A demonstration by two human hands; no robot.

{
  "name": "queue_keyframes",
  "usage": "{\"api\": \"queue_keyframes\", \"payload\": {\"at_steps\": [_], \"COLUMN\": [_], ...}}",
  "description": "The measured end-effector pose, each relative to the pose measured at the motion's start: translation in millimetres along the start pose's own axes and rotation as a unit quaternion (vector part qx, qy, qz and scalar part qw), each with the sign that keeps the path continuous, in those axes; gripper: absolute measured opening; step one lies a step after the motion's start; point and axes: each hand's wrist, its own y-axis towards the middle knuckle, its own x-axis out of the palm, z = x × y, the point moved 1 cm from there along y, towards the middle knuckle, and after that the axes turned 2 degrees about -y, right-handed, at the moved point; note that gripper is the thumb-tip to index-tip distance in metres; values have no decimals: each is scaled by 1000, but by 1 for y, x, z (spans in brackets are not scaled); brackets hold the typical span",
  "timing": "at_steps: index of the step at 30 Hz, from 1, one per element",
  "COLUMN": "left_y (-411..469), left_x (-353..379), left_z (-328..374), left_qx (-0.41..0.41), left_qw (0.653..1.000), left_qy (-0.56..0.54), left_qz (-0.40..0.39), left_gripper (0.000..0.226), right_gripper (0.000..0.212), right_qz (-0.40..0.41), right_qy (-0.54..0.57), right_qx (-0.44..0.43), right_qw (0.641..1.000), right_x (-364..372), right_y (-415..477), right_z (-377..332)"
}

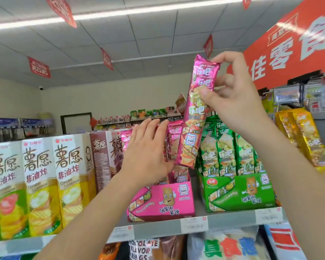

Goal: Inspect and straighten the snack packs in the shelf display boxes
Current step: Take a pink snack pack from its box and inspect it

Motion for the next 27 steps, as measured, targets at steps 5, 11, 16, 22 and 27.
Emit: {"api": "queue_keyframes", "payload": {"at_steps": [5, 11, 16, 22, 27], "left_y": [-2, 1, 5, 12, 25], "left_x": [4, 7, -1, -13, -22], "left_z": [-4, -7, -13, -26, -35], "left_qx": [1, 20, 67, 133, 180], "left_qw": [998, 997, 994, 991, 982], "left_qy": [-52, -61, -50, 15, 8], "left_qz": [25, 49, 63, -14, -52], "left_gripper": [77, 52, 39, 52, 42], "right_gripper": [43, 38, 44, 49, 41], "right_qz": [-48, -130, -178, -214, -240], "right_qy": [-57, -175, -385, -502, -512], "right_qx": [18, 5, -71, -108, -108], "right_qw": [997, 976, 903, 831, 817], "right_x": [12, 29, 42, 50, 52], "right_y": [-7, -15, -22, -24, -22], "right_z": [8, 12, 12, 16, 16]}}
